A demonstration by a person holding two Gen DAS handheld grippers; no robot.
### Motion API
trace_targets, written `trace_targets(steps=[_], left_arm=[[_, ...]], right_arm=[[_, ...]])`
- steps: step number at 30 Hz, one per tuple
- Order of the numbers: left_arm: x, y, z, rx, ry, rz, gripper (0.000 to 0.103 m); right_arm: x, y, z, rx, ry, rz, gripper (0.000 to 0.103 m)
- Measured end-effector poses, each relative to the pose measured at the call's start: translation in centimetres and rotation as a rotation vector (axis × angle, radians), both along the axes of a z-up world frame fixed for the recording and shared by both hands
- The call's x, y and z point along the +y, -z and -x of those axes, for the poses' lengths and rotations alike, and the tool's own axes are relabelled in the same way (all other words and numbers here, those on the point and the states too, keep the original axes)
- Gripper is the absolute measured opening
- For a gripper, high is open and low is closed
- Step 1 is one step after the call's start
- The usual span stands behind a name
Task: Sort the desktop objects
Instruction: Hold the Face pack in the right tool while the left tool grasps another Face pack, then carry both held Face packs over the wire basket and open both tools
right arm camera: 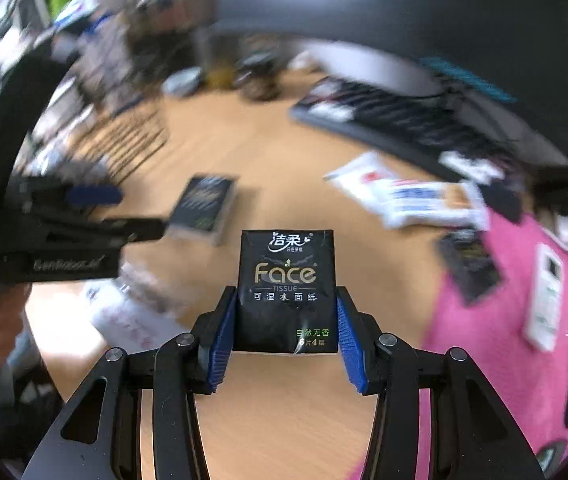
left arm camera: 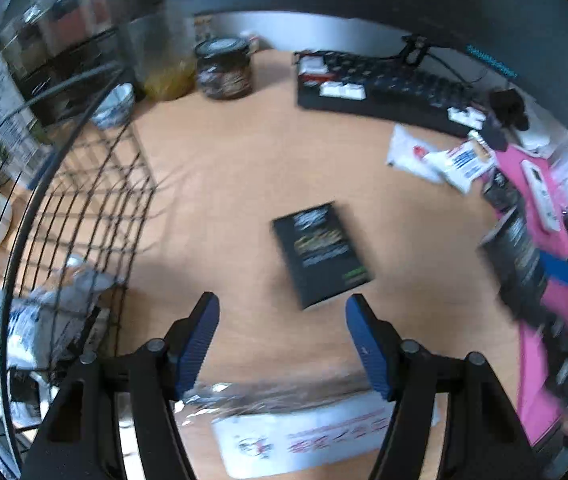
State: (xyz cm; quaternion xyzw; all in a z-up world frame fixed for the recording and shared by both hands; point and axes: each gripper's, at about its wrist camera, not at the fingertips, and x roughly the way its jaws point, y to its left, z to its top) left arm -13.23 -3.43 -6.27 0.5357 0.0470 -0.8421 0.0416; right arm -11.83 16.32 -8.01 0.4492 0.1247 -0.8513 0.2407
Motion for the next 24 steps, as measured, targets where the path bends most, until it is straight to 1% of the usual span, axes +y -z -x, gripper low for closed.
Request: trace_targets(steps=[1,3,6,8,10,13,14,15,17,21,24], left_arm=[[0.4,0.1,0.7,-0.001,0.007,0.001,0.072],[0.9,0.5,1.9,-0.009,0.006,-0.003,0.072],[1.2,1.5,3.6,-0.034,0.0,0.008,0.072],[1.2,2.2,4.4,-0.049,-0.002,0.004,0.072],[1.2,2.7,5.0,-0.06,-0.002,-0.003,0.072],[1.5,3.1,5.6,-0.064,0.01,0.013,0.072],[1.7,3.2,5.6,-0.064,0.019,0.019,0.068],[1.8,3.2,5.7,-0.064,0.024,0.025,0.06],[1.9,3.5,5.9,-0.074,0.038,0.025,0.053],[2.3,3.4,5.8,-0.063,0.063,0.05,0.052],[2.8,2.7,5.2,-0.035,0.081,0.062,0.052]], right_arm=[[1.3,-0.3,0.7,0.014,0.038,-0.011,0.047],[4.4,-0.5,2.4,0.005,0.113,-0.017,0.047],[7.1,-0.1,4.1,-0.009,0.174,-0.021,0.047],[8.2,0.2,4.8,-0.021,0.189,-0.02,0.047],[8.5,0.5,5.0,-0.029,0.196,-0.018,0.047],[8.0,1.0,5.2,-0.035,0.182,-0.014,0.047],[7.8,1.0,5.0,-0.031,0.179,-0.017,0.047],[7.6,1.0,4.8,-0.025,0.176,-0.019,0.047],[7.2,1.0,4.5,-0.023,0.166,-0.011,0.047],[6.6,0.9,3.8,-0.018,0.155,-0.007,0.047],[6.3,0.6,3.1,-0.017,0.153,-0.002,0.047]])
